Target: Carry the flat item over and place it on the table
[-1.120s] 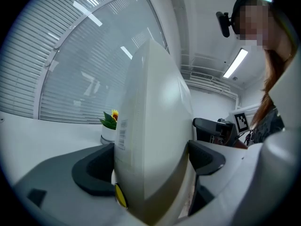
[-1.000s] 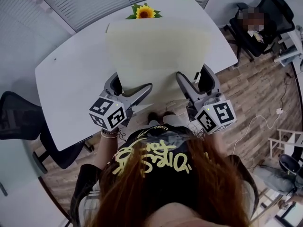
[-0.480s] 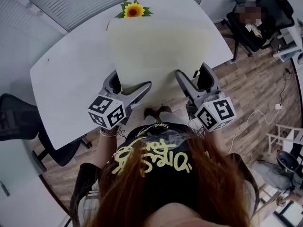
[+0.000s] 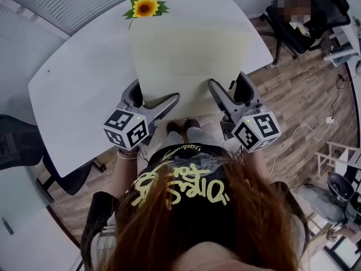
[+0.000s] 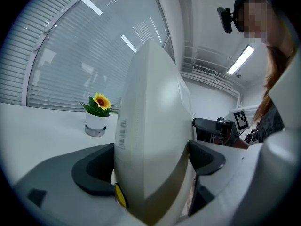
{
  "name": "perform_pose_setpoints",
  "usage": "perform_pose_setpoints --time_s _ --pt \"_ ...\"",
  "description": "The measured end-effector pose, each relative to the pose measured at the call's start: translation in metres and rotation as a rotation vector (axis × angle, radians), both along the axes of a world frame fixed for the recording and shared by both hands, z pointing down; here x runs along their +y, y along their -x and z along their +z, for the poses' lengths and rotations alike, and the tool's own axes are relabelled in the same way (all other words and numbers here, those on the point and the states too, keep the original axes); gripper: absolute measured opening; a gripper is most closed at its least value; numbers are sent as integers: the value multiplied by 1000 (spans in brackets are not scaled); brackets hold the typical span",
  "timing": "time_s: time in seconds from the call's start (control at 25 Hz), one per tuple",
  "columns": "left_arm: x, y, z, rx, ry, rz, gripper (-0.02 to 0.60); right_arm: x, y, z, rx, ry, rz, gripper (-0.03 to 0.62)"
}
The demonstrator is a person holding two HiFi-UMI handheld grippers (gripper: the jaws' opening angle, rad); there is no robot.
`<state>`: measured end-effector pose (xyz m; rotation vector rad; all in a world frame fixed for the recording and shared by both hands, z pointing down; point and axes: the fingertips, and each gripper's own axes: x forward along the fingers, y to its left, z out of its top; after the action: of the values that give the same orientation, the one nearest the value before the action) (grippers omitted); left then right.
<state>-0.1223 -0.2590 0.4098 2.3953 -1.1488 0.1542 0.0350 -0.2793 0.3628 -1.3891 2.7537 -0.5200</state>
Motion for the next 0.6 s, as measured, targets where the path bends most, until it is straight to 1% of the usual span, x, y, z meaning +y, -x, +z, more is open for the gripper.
perform_pose_setpoints --time_s 0.32,0.6 --pt "-10 -10 17 -4 58 -5 491 -12 -10 20 -8 49 -3 343" --pt "-17 -10 29 -10 87 -13 491 -22 -12 37 -20 92 -4 344"
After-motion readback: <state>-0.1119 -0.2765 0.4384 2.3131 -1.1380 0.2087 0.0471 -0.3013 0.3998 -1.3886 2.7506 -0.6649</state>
